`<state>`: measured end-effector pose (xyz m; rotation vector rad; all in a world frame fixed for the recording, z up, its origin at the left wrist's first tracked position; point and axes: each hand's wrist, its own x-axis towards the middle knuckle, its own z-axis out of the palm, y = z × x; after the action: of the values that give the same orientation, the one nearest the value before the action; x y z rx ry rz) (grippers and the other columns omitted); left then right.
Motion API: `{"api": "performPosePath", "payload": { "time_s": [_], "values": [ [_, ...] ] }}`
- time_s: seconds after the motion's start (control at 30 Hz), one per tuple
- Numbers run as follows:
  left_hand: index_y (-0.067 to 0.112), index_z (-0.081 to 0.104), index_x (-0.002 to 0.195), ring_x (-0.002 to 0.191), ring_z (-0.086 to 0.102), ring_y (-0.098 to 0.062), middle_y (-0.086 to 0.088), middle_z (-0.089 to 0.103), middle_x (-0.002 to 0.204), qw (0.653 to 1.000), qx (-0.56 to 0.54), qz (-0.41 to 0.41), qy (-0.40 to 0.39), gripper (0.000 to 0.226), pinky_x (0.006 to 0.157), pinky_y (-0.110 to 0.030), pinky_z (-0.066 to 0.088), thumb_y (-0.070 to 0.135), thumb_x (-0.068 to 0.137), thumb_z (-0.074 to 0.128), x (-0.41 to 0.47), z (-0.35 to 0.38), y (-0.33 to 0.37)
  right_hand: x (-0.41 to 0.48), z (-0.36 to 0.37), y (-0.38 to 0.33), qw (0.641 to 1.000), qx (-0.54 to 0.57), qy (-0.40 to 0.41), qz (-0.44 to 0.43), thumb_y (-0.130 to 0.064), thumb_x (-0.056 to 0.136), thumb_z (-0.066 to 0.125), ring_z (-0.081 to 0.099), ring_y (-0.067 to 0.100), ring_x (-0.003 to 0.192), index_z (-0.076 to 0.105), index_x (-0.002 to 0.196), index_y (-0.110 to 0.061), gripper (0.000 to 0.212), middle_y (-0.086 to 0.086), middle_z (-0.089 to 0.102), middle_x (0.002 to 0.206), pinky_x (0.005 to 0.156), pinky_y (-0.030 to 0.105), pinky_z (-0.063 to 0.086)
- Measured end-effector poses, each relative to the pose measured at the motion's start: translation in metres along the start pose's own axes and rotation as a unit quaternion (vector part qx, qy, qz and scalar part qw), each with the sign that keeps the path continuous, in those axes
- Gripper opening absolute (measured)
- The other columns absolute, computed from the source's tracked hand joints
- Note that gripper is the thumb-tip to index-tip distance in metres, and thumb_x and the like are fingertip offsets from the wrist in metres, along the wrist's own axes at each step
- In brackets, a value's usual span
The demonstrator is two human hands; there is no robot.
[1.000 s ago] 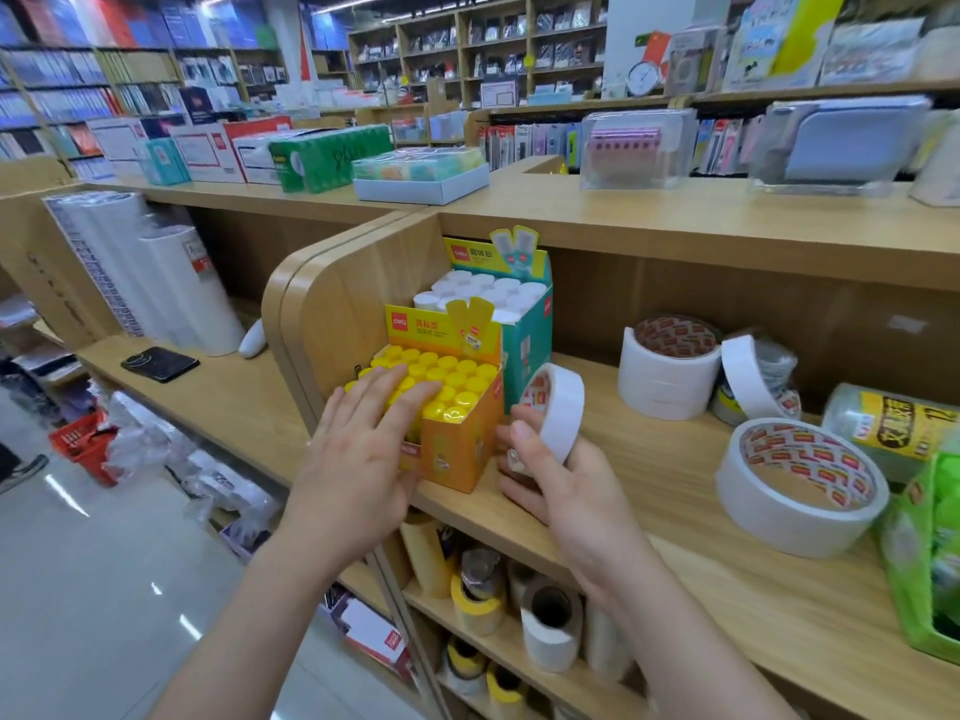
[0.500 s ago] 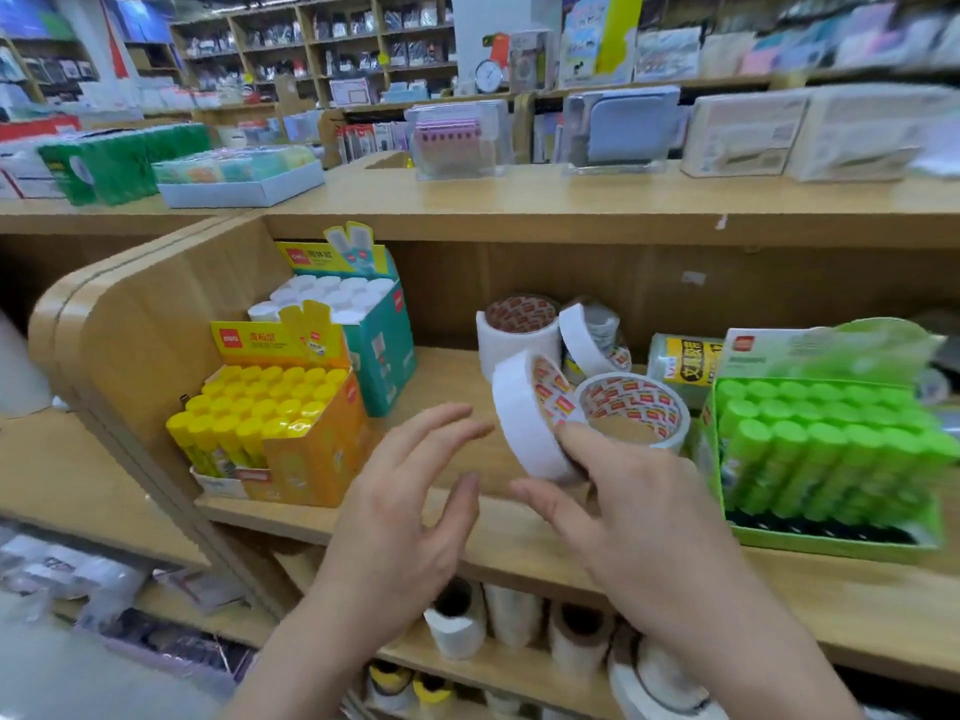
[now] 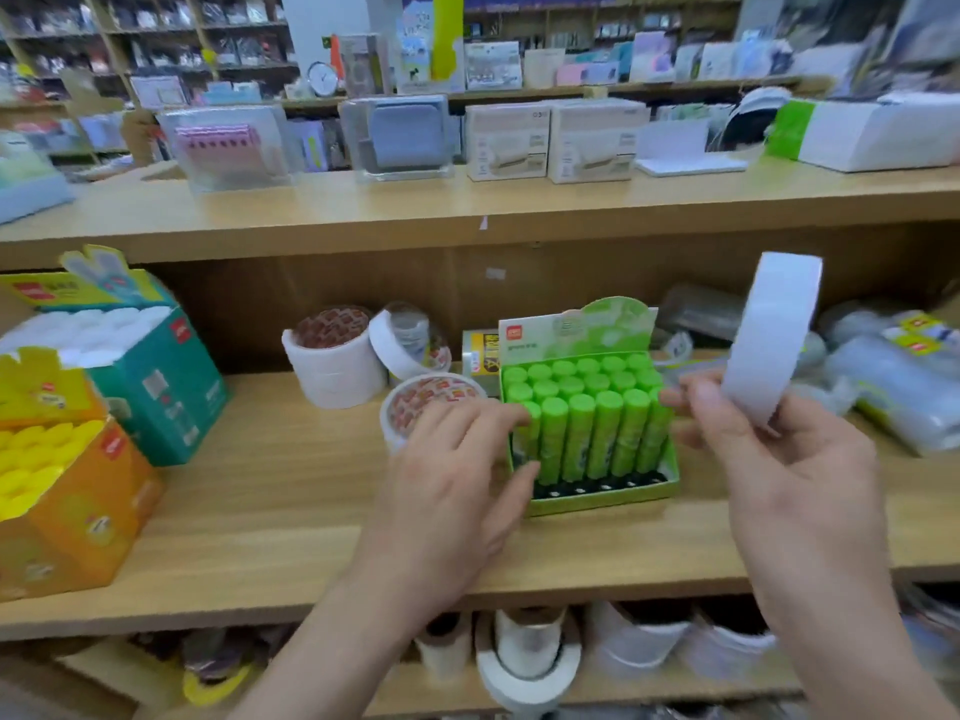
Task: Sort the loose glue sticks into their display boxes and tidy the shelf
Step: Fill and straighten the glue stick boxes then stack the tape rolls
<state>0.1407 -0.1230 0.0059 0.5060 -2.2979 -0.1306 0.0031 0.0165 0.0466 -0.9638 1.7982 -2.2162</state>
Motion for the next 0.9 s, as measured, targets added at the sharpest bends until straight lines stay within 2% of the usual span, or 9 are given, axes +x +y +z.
{"api": "performPosePath", "payload": {
  "time_s": [0.07, 0.13, 0.2, 0.3, 0.4, 0.57, 0.73, 0.83, 0.9],
  "values": [
    [0.015, 0.050, 0.126, 0.097, 0.055, -0.015, 0.000, 0.063, 0.112, 0.999, -0.013, -0.049, 0.000, 0.056, 0.088, -0.020, 0.039, 0.042, 0.080, 0.067, 0.001, 0.005, 0.014, 0.009, -0.017, 0.014, 0.999, -0.006, -0.005, 0.032, -0.037, 0.081, 0.056, 0.069, 0.007, 0.086, 0.067, 0.090, -0.019, 0.023, -0.008, 0.074, 0.087, 0.083, 0.029, 0.055],
    [0.017, 0.038, 0.139, 0.104, 0.050, -0.009, 0.000, 0.060, 0.120, 0.996, -0.011, -0.086, -0.012, 0.080, 0.092, -0.014, 0.030, 0.046, 0.074, 0.074, 0.001, 0.010, 0.026, 0.018, -0.031, 0.029, 0.996, -0.018, -0.042, 0.071, -0.029, 0.086, 0.060, 0.068, 0.005, 0.087, 0.064, 0.093, -0.017, 0.015, -0.008, 0.072, 0.087, 0.088, 0.036, 0.054],
    [0.018, 0.030, 0.145, 0.106, 0.047, -0.007, -0.001, 0.058, 0.125, 0.994, 0.006, -0.107, -0.012, 0.092, 0.092, -0.012, 0.027, 0.050, 0.071, 0.073, 0.002, 0.016, 0.037, 0.026, -0.037, 0.043, 0.990, -0.020, -0.094, 0.102, -0.011, 0.087, 0.064, 0.066, 0.000, 0.084, 0.061, 0.096, -0.017, 0.011, -0.008, 0.070, 0.089, 0.085, 0.028, 0.054],
    [0.019, 0.026, 0.147, 0.115, 0.044, -0.010, -0.002, 0.053, 0.133, 0.988, 0.033, -0.149, 0.003, 0.096, 0.097, -0.012, 0.023, 0.048, 0.070, 0.075, 0.002, 0.025, 0.050, 0.034, -0.037, 0.055, 0.981, -0.012, -0.159, 0.111, -0.001, 0.085, 0.065, 0.065, -0.005, 0.085, 0.056, 0.099, -0.019, 0.024, 0.001, 0.066, 0.102, 0.072, 0.010, 0.049],
    [0.022, 0.024, 0.149, 0.123, 0.044, -0.012, 0.000, 0.049, 0.140, 0.976, 0.037, -0.213, -0.007, 0.099, 0.099, -0.015, 0.026, 0.045, 0.069, 0.078, 0.004, 0.035, 0.059, 0.045, -0.037, 0.063, 0.973, -0.018, -0.206, 0.098, 0.000, 0.084, 0.065, 0.064, -0.007, 0.089, 0.052, 0.103, -0.021, 0.032, 0.002, 0.062, 0.110, 0.070, 0.005, 0.046],
    [0.039, 0.023, 0.145, 0.120, 0.048, -0.007, 0.018, 0.048, 0.131, 0.962, 0.013, -0.274, -0.001, 0.097, 0.095, -0.021, 0.038, 0.047, 0.067, 0.080, -0.001, 0.041, 0.070, 0.059, -0.053, 0.067, 0.966, -0.029, -0.247, 0.074, -0.002, 0.082, 0.067, 0.067, -0.002, 0.090, 0.054, 0.104, -0.024, 0.034, -0.005, 0.067, 0.106, 0.070, 0.009, 0.051],
    [0.056, 0.012, 0.143, 0.116, 0.033, 0.019, 0.038, 0.036, 0.123, 0.956, -0.007, -0.293, -0.030, 0.115, 0.093, -0.007, 0.033, 0.054, 0.054, 0.084, -0.028, 0.028, 0.088, 0.050, -0.072, 0.059, 0.952, -0.008, -0.297, 0.074, -0.006, 0.076, 0.073, 0.070, 0.003, 0.087, 0.055, 0.102, -0.024, 0.036, -0.006, 0.071, 0.095, 0.070, 0.017, 0.056],
    [0.067, 0.009, 0.137, 0.119, 0.034, 0.013, 0.033, 0.038, 0.124, 0.950, 0.005, -0.311, -0.033, 0.115, 0.092, -0.015, 0.036, 0.059, 0.048, 0.082, -0.044, 0.011, 0.092, 0.032, -0.064, 0.057, 0.941, -0.012, -0.333, 0.057, -0.011, 0.073, 0.078, 0.071, 0.004, 0.082, 0.055, 0.099, -0.028, 0.038, -0.004, 0.069, 0.099, 0.069, 0.020, 0.057],
    [0.069, 0.015, 0.135, 0.119, 0.037, 0.010, 0.024, 0.042, 0.124, 0.946, 0.021, -0.323, -0.029, 0.109, 0.092, -0.021, 0.039, 0.061, 0.046, 0.078, -0.053, -0.003, 0.090, 0.018, -0.050, 0.054, 0.935, -0.047, -0.351, 0.001, -0.029, 0.070, 0.075, 0.068, 0.000, 0.081, 0.052, 0.100, -0.029, 0.038, -0.010, 0.061, 0.105, 0.068, 0.022, 0.058]
  ]
}}
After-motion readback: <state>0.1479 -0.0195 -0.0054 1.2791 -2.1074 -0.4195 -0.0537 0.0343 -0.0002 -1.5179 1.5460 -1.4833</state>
